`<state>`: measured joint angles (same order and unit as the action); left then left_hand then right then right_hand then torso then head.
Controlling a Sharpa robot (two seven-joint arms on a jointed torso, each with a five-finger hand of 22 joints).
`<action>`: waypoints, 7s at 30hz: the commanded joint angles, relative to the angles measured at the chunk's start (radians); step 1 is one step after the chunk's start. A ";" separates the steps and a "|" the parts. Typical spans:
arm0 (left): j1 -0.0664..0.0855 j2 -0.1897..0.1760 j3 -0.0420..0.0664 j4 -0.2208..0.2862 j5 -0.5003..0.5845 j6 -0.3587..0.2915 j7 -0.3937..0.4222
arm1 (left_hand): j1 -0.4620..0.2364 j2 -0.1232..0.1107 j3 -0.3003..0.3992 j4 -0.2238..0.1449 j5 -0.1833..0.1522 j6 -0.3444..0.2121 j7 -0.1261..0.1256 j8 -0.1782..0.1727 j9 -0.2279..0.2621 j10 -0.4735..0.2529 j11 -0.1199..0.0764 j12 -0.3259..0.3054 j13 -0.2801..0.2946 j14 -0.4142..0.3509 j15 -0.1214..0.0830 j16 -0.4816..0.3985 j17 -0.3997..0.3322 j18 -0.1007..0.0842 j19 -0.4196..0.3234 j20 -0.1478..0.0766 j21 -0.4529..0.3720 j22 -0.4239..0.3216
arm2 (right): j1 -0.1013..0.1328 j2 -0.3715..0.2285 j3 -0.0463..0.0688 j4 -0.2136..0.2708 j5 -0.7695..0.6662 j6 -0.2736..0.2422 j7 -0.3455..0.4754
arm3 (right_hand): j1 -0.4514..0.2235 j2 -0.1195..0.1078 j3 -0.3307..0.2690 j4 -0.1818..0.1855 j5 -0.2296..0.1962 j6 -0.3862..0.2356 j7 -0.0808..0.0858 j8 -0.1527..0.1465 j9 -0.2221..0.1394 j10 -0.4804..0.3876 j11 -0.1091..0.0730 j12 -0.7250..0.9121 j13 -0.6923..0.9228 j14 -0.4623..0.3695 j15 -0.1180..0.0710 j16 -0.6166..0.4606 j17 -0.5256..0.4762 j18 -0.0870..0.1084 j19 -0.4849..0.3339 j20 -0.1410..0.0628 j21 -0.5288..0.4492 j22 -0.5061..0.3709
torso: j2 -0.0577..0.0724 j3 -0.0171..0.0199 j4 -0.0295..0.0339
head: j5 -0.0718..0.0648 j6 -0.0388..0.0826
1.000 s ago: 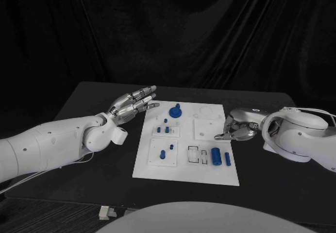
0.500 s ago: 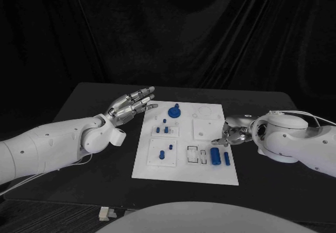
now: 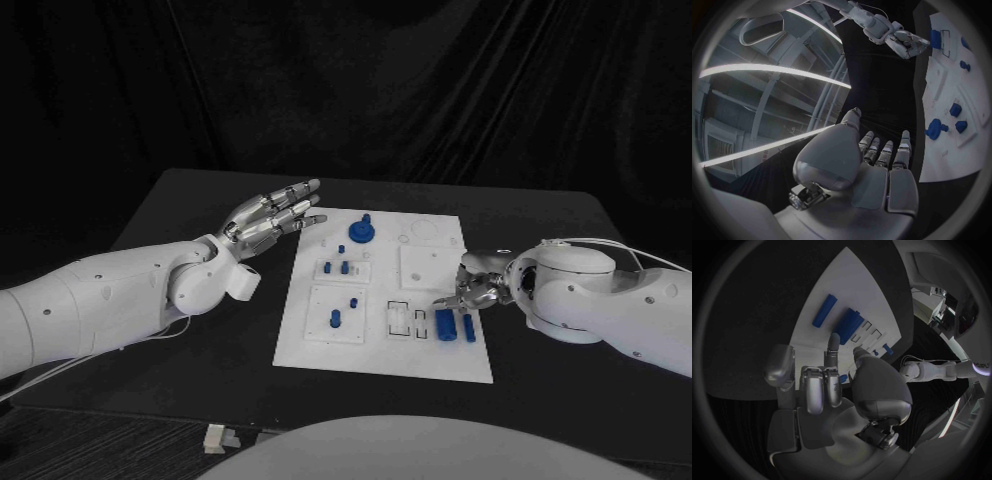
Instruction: Assemble the parts on the task board
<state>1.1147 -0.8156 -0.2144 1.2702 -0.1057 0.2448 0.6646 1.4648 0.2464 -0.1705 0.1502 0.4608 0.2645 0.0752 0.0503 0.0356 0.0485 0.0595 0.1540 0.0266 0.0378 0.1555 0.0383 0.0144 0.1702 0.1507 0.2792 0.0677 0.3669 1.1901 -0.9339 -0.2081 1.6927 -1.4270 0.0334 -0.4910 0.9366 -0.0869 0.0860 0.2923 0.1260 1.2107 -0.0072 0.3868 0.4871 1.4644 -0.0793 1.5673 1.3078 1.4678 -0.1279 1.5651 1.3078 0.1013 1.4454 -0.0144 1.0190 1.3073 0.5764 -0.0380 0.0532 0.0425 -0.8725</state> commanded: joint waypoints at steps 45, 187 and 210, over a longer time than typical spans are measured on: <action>-0.004 0.008 0.001 -0.008 0.007 0.025 -0.015 | -0.003 0.017 0.010 -0.007 0.008 -0.006 0.002 0.002 0.000 -0.007 0.004 -0.002 0.000 -0.004 0.005 0.000 -0.001 0.008 -0.004 0.002 -0.006 -0.004 | 0.004 0.001 0.001 0.004 0.493 -0.151 0.043 | 0.155 0.002 0.206 -0.224 0.664 -0.125 0.029 -0.095 0.149 0.106 0.028 0.003 0.263 0.097 0.021 -0.009 0.239 0.008 -0.025 0.020 -0.067 0.119 | -0.001 0.0001 -0.0020 | 0.004 0.000; -0.013 0.021 0.001 -0.019 0.007 0.056 -0.040 | -0.007 0.027 0.027 -0.013 0.023 0.001 0.008 0.005 0.001 -0.009 0.004 -0.001 0.000 -0.003 0.012 0.003 0.000 0.009 -0.003 0.003 -0.005 -0.007 | -0.054 0.095 0.000 -0.022 0.397 -0.054 0.079 | 0.205 0.117 -0.185 -0.171 0.055 -0.220 -0.002 0.568 0.831 0.106 0.004 0.003 0.263 0.089 0.001 -0.037 0.197 0.016 -0.017 0.003 -0.136 0.107 | 0.002 0.0010 -0.0026 | 0.020 0.000; -0.014 0.022 0.001 -0.023 0.007 0.061 -0.043 | -0.007 0.027 0.029 -0.015 0.025 0.000 0.008 0.005 0.001 -0.008 0.004 0.000 0.000 -0.002 0.013 0.004 0.000 0.009 -0.002 0.004 -0.005 -0.006 | -0.060 0.091 0.000 -0.015 0.396 -0.029 0.074 | 0.204 0.104 -0.208 -0.174 -0.025 -0.272 0.000 0.507 0.820 0.106 0.005 0.003 0.263 0.088 0.002 -0.038 0.195 0.016 -0.018 0.003 -0.141 0.106 | -0.001 0.0010 -0.0031 | 0.017 0.000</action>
<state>1.1022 -0.7956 -0.2143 1.2463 -0.1056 0.2919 0.6114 1.4564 0.2625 -0.1482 0.1337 0.4814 0.2609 0.0788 0.0503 0.0356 0.0443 0.0624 0.1540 0.0265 0.0380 0.1627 0.0384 0.0144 0.1702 0.1507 0.2792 0.0677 0.3607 1.1328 -0.8401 -0.2081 1.6736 -1.0246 -0.0110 -0.4057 1.1408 0.0248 -0.1158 0.1173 0.1138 0.9463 -0.0068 0.9029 1.3076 1.4661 -0.0704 1.5673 1.3074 1.4666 -0.1215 1.5302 1.3078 0.1170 1.4293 -0.0053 0.8843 1.3080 0.5763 -0.0369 0.0511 0.0595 -0.8725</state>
